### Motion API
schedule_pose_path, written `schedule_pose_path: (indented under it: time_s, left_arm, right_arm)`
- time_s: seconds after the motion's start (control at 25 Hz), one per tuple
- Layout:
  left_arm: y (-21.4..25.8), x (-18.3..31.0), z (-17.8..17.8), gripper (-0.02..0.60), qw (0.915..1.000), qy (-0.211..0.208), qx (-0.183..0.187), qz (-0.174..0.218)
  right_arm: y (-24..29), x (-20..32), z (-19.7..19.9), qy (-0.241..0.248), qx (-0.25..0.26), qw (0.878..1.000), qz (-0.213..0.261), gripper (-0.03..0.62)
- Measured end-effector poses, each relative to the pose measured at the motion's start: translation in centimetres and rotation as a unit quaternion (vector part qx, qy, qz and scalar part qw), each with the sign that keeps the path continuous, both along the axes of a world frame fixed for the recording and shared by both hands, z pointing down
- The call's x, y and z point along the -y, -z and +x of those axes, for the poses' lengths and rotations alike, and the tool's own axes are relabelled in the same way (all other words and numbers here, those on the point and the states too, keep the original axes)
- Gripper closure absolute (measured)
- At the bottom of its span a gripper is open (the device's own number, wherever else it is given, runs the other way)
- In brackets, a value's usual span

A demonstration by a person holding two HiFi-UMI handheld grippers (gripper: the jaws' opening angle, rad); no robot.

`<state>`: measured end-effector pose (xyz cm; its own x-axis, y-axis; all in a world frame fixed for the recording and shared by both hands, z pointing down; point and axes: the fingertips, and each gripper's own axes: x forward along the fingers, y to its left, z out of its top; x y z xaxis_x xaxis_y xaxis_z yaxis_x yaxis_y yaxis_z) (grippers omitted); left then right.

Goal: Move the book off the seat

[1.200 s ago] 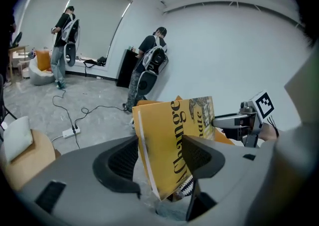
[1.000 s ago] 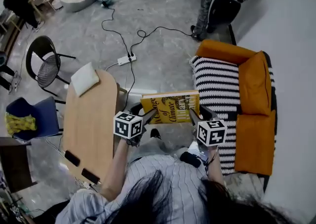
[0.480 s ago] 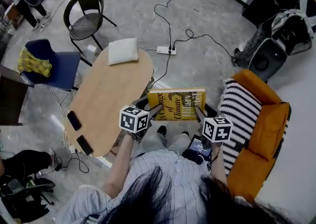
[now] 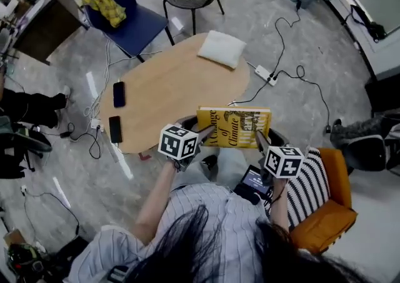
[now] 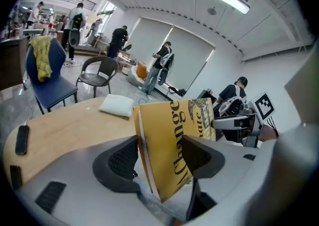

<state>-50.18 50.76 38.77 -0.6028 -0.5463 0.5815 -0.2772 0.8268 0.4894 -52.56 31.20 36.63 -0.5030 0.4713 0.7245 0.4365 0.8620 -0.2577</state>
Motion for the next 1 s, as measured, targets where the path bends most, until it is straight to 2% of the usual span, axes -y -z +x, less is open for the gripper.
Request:
schedule_pose_path:
  time_s: [0.2,0.36,0.52,0.64,1.0]
  left_arm:
    - [-1.3,-4.3,-0.1,0.298,0.9950,0.098,-0.021,-0.004]
    - [-2.2,-6.1,0.6,0.298,0.9853,0.166,-0.041,-0.008]
    - [-2.9,-7.1,1.4,0.298,0.9753,0.214,-0.055,-0.010]
    - [-3.1,-7.5,1.6,0.298,0.9677,0.242,-0.068,-0.014]
    - [-4.8,-7.8,0.1,0.298,0.9540,0.285,-0.093,-0.005]
  right_arm:
    - [-1.6,-5.1,-4.1,0.099,-0.015,0.995,-0.002,0.413]
    - [-2.9,-8.1,-6.2,0.173,-0.032,0.984,-0.008,0.413]
    - [-3.7,-10.0,-7.1,0.222,-0.041,0.974,-0.011,0.413]
    - [-4.2,-11.2,-7.9,0.255,-0.051,0.966,-0.011,0.413]
    - [-5.7,-13.0,-11.1,0.312,-0.066,0.948,-0.002,0.413]
